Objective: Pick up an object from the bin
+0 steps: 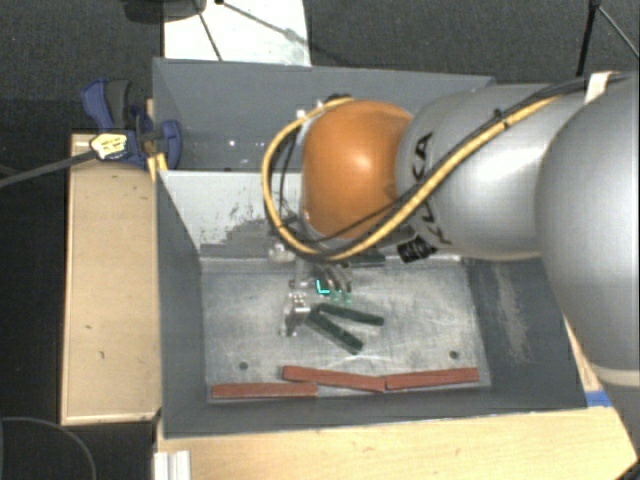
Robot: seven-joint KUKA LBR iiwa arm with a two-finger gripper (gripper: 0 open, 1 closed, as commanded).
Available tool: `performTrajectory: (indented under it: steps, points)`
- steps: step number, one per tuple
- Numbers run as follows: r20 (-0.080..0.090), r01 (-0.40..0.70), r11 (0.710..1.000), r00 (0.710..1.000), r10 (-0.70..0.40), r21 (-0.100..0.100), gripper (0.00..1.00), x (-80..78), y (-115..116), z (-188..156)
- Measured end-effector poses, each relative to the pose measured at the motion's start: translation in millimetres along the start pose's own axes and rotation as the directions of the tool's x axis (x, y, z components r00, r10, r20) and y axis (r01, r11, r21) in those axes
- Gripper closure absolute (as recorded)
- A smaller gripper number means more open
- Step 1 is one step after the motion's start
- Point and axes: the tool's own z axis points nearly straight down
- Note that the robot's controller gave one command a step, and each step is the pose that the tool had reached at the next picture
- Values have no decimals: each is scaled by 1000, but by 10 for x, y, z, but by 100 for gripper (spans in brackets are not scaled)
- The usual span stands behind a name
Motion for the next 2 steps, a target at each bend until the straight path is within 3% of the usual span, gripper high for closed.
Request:
performTrajectory:
  steps: [1,2]
  points:
    - [8,-4,1000,1000,4,-1,0,-21,-9,-45]
    - [15,68,998,998,-68,-3,0,30,-154,126]
